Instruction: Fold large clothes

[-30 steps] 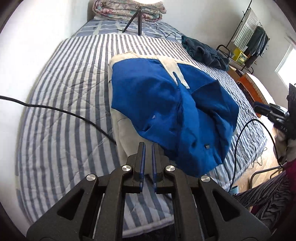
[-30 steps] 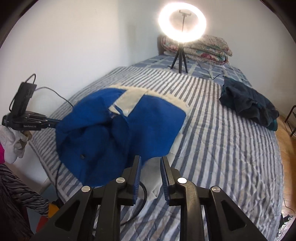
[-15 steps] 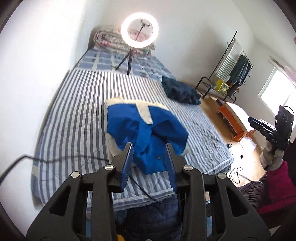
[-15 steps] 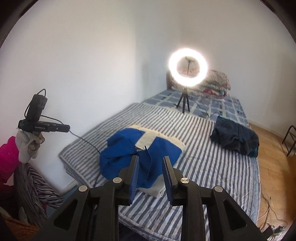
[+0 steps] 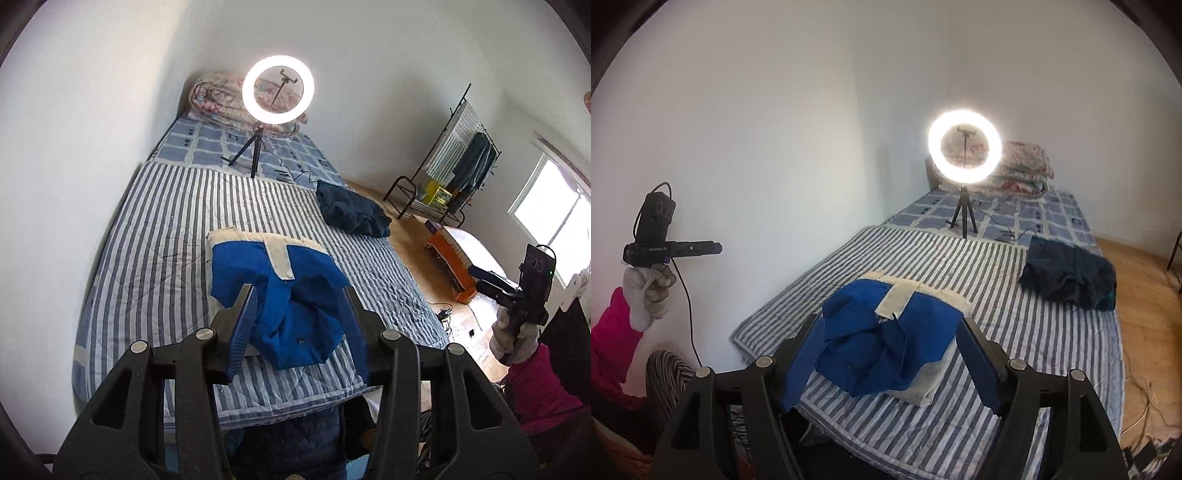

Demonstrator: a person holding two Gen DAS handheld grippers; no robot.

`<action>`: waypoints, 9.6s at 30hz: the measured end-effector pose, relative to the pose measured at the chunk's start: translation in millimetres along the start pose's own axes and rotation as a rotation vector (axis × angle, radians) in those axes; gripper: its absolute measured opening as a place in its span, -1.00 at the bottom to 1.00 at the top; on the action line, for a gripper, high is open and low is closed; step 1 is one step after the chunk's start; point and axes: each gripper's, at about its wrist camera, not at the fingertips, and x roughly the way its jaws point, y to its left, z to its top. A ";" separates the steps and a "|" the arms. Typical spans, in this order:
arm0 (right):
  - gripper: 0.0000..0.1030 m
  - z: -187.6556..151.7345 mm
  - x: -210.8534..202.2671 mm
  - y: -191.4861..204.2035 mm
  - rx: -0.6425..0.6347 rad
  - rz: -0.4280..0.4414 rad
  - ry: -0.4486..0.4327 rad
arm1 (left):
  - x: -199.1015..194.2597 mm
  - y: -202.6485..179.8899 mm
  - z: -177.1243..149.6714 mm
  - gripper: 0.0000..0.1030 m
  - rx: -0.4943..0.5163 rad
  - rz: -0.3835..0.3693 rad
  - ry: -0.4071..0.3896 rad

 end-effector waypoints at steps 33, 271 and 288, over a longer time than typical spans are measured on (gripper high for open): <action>-0.42 -102.0 254.8 -100.2 0.490 0.285 0.316 | 275.3 147.1 -34.1 -0.92 -0.436 -0.063 0.319; -0.60 -43.5 153.9 -129.3 0.281 -0.003 0.318 | 330.3 -81.2 1.3 -0.78 0.078 -0.006 0.322; -0.60 18.0 130.8 -228.4 0.283 -0.165 0.231 | 415.1 -162.5 93.0 -0.78 0.175 -0.108 0.267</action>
